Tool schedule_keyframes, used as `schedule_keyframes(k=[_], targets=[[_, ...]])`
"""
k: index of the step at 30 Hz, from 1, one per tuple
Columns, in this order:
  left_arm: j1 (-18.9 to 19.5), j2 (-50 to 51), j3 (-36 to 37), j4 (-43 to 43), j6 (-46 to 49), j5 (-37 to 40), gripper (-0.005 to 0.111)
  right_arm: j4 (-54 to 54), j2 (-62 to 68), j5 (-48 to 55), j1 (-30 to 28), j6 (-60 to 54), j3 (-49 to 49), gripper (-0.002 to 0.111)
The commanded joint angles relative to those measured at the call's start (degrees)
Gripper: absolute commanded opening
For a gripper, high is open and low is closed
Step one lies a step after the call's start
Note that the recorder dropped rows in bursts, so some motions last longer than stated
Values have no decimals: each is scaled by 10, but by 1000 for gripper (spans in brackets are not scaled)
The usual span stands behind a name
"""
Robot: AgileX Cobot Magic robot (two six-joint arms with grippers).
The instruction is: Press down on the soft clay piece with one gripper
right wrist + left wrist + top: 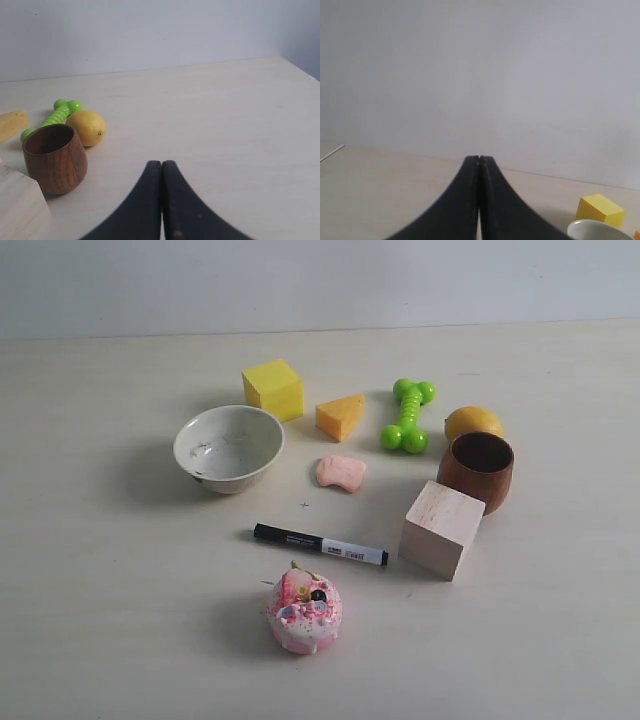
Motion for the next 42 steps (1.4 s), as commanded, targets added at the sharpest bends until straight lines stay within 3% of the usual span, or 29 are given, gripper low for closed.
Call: schedule_keyframes(k=[1,10,42], targets=[[-3,-3,-2,3,-1,14,0,0,-3,-3,-3,1,3,0],[-3,-3,-2,3,20,174,0,2,-3,-3,-3,1,3,0],[-3,-3,-2,-4,-2,175,0,1,-3,-3,-3,1,3,0]])
